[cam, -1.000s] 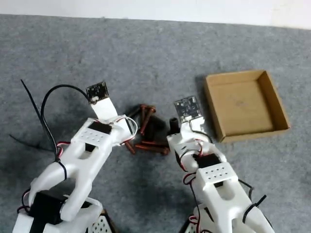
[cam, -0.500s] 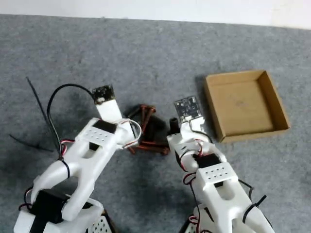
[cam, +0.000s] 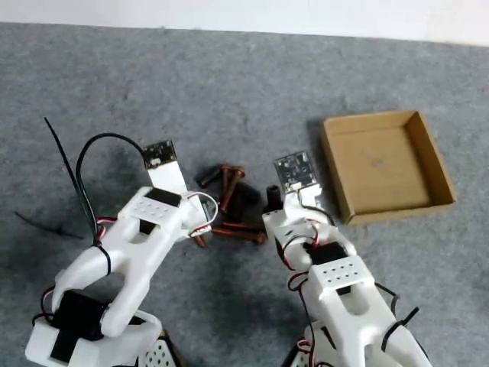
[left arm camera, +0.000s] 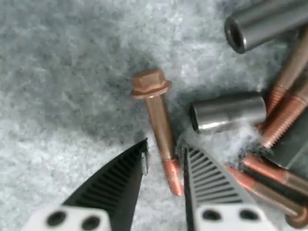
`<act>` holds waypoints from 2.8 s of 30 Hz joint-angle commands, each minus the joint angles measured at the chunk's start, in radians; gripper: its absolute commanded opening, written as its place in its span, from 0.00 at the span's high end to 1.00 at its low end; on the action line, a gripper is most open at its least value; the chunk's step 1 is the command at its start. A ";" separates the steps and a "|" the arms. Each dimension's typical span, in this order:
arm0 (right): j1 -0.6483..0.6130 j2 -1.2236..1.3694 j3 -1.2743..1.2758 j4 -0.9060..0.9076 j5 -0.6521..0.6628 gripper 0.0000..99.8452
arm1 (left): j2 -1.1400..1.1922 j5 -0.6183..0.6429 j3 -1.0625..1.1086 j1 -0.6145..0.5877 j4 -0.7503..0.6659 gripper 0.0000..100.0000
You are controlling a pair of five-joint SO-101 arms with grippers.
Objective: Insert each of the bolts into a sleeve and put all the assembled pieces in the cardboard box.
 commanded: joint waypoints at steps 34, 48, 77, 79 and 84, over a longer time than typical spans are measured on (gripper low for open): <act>0.012 -0.038 -0.010 -0.036 0.011 1.00 | -0.002 0.043 0.028 -0.128 -0.146 0.88; 0.012 -0.038 -0.008 -0.036 0.011 1.00 | 0.091 0.043 -0.039 -0.111 -0.114 0.89; 0.012 -0.038 -0.008 -0.036 0.011 1.00 | -0.054 0.041 -0.044 -0.136 -0.011 1.00; 0.012 -0.038 -0.008 -0.036 0.011 1.00 | -0.148 0.041 0.012 -0.160 -0.043 1.00; 0.012 -0.039 -0.008 -0.036 0.011 1.00 | -0.367 0.041 0.179 -0.194 -0.186 1.00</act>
